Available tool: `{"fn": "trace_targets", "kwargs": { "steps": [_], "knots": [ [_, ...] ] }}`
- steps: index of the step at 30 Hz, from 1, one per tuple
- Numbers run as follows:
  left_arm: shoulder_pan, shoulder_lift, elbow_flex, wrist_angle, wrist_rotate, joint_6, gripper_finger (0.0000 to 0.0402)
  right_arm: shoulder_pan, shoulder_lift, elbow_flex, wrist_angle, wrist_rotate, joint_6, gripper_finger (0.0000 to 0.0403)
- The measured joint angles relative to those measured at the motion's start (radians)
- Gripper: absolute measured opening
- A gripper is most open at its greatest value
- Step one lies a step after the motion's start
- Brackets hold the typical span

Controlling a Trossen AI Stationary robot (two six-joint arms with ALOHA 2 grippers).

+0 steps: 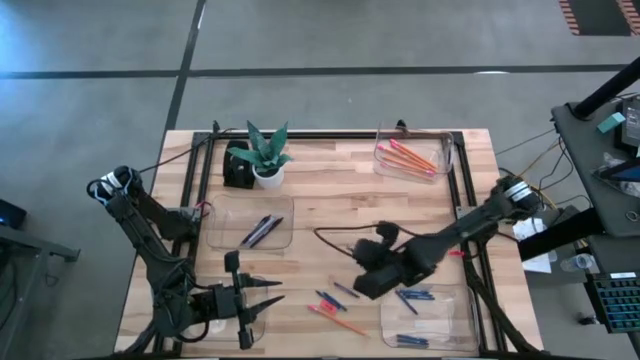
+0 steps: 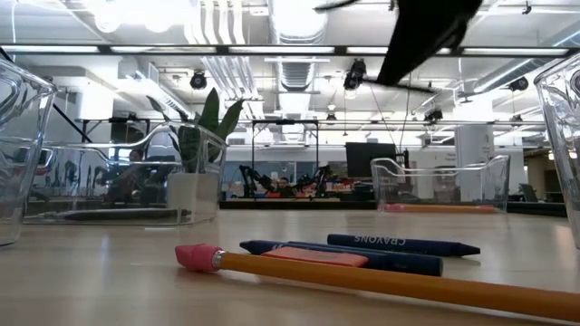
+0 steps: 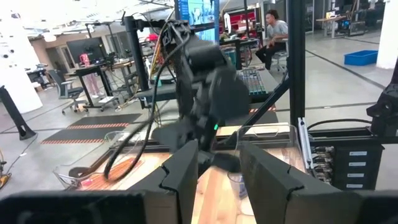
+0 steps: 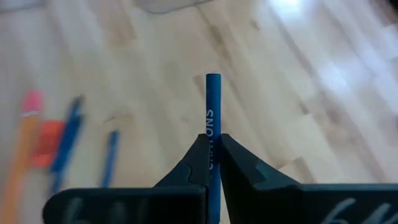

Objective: Sort crayons/erasers/pens/pencils in bins
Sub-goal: Put the blue crayon into the bottom right transparent bin

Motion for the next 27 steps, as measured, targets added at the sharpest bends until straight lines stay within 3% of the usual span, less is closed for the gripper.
{"fn": "trace_targets", "kwargs": {
  "steps": [7,13,23,27],
  "knots": [
    [0.0,0.0,0.0,-0.006,0.0,0.0,0.0107,0.121,-0.109,0.0,-0.029,-0.09,0.141,0.0013],
    [0.0,0.0,0.0,-0.007,0.0,0.0,0.0107,0.292,-0.164,0.0,-0.084,-0.09,0.341,0.0013],
    [0.0,0.0,0.0,-0.007,0.0,0.0,0.0107,0.521,-0.069,-0.004,-0.107,-0.1,0.699,0.0013],
    [0.001,0.001,0.0,-0.007,0.0,0.0,0.0107,0.559,-0.003,-0.004,-0.129,-0.179,0.836,0.0013]
  ]
}}
